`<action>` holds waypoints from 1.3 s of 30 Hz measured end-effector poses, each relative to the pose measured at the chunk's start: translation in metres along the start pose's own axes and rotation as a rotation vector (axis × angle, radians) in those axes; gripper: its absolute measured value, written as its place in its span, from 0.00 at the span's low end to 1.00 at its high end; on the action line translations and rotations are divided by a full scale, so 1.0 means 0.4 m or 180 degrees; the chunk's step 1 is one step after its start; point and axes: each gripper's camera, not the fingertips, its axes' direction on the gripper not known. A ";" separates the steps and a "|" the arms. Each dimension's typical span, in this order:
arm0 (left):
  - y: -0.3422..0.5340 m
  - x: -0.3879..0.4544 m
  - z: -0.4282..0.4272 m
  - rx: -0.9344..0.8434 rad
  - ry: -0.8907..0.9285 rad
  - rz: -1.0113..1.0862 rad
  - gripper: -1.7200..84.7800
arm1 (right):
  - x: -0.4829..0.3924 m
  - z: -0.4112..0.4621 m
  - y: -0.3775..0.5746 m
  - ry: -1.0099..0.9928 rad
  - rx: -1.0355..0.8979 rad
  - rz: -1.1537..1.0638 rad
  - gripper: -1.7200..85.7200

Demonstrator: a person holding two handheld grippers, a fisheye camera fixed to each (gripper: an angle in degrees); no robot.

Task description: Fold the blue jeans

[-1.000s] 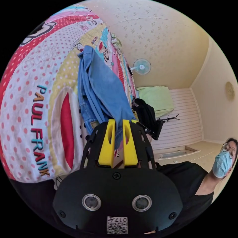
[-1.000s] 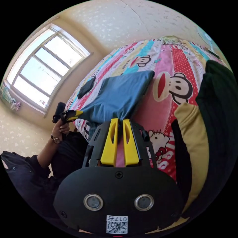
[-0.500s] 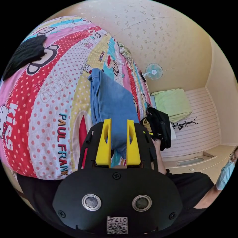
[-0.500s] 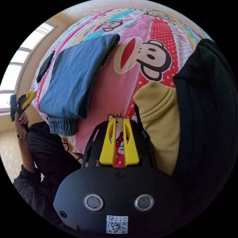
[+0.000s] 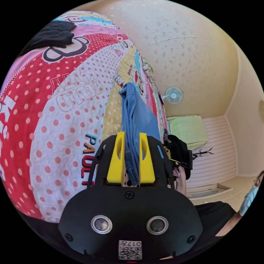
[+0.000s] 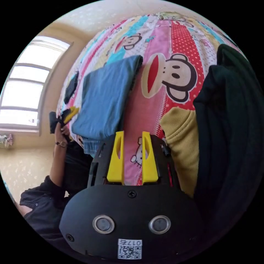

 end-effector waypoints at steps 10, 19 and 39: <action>0.011 -0.108 0.023 -0.0253 0.0541 0.0044 0.10 | 0.128 -0.043 -0.011 -0.0908 -0.0061 0.0268 0.25; 0.098 -0.148 0.003 -0.0471 0.0998 -0.0005 0.11 | 0.175 -0.059 0.153 -0.1810 0.0059 0.0493 0.15; 0.304 0.667 -0.109 -0.0783 0.2044 0.1845 0.09 | 0.024 -0.993 0.303 -0.2705 0.0668 -0.1774 0.09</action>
